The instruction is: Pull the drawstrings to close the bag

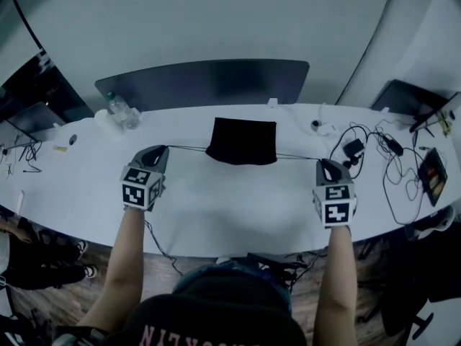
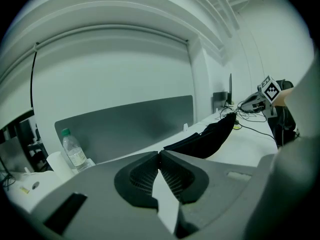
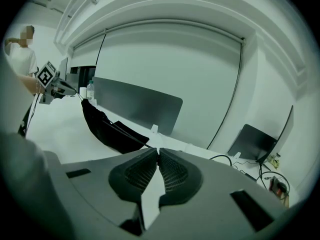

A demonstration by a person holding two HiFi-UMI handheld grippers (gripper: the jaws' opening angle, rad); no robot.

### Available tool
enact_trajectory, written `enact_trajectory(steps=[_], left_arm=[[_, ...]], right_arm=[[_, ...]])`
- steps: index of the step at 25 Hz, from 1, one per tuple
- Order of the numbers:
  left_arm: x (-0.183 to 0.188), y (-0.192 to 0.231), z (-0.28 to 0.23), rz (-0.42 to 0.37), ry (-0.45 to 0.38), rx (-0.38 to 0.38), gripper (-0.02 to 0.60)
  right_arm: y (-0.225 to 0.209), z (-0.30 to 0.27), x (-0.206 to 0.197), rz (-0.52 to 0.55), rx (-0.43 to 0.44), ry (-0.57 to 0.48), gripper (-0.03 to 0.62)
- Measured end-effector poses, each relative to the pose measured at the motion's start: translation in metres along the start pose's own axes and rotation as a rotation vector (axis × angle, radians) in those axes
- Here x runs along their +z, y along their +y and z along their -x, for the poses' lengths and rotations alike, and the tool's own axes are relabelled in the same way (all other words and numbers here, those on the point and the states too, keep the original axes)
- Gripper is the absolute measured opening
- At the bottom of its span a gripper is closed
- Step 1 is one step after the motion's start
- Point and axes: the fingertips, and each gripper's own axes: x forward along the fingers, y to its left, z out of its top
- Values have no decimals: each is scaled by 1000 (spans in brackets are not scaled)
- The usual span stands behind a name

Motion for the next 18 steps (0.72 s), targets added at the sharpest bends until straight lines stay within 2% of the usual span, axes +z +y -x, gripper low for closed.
enact_trajectory(steps=[18], left_arm=[[0, 27, 4, 19, 19, 101, 15]], right_arm=[[-18, -1, 0, -28, -57, 10, 8]])
